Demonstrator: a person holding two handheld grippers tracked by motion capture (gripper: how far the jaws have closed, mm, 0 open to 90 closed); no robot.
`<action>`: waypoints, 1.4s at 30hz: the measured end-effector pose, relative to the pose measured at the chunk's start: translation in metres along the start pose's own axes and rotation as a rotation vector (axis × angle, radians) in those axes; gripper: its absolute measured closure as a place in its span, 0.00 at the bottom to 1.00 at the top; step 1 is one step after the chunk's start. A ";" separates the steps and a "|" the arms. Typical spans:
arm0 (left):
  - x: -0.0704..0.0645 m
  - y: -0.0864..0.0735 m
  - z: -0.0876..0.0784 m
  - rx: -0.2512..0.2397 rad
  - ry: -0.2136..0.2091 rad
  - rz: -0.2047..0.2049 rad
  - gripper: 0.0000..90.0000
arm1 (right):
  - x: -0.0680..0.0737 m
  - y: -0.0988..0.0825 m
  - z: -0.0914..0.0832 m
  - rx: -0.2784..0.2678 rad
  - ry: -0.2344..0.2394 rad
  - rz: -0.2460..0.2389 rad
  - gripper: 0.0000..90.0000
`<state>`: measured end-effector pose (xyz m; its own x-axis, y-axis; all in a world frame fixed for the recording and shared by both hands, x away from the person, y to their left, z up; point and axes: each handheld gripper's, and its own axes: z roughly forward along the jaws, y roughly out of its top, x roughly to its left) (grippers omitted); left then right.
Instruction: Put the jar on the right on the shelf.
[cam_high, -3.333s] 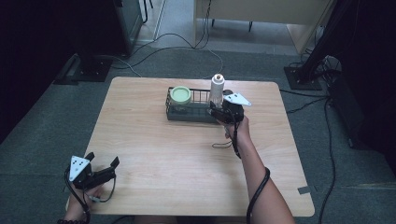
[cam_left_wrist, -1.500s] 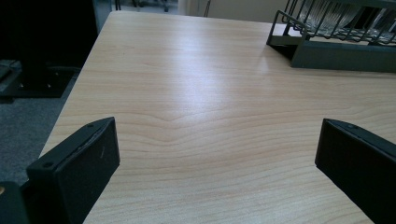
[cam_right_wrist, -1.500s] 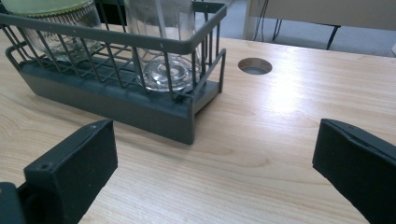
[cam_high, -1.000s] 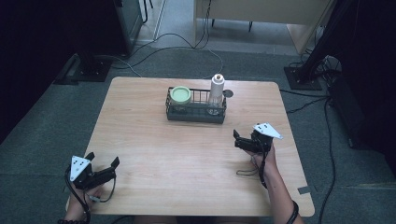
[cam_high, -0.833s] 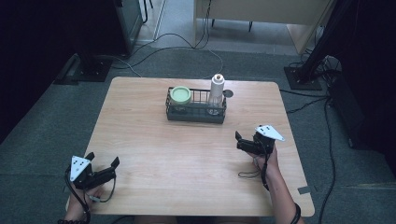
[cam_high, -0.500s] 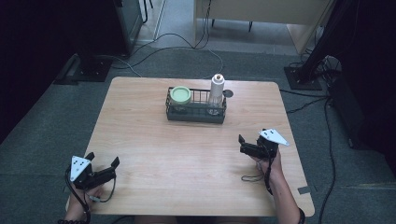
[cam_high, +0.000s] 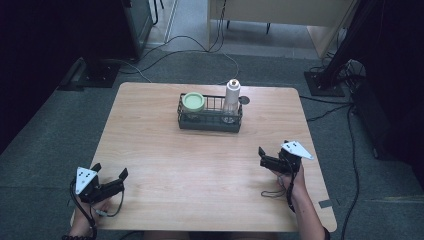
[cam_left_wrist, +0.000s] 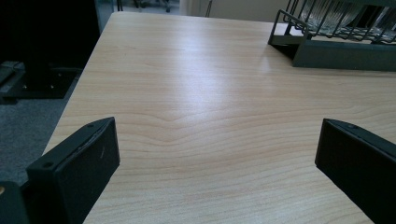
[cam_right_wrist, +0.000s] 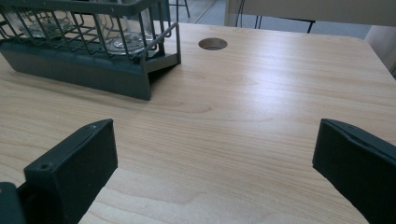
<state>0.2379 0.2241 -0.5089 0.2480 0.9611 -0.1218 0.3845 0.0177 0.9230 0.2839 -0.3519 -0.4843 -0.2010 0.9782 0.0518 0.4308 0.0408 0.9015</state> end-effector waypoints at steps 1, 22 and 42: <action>0.000 0.000 0.000 0.000 0.000 0.000 0.00 | -0.003 -0.003 -0.004 -0.001 -0.005 0.003 0.00; -0.001 0.000 0.000 -0.003 0.011 0.001 0.00 | -0.025 -0.017 -0.029 -0.003 -0.038 0.030 0.00; -0.002 -0.003 -0.006 -0.061 0.050 -0.013 0.00 | -0.053 -0.025 -0.058 -0.015 -0.085 0.035 0.00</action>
<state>0.2314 0.2236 -0.5091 0.1978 0.9733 -0.1164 0.3319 0.0452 0.9422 0.2328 -0.4168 -0.4843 -0.1109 0.9927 0.0471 0.4232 0.0043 0.9060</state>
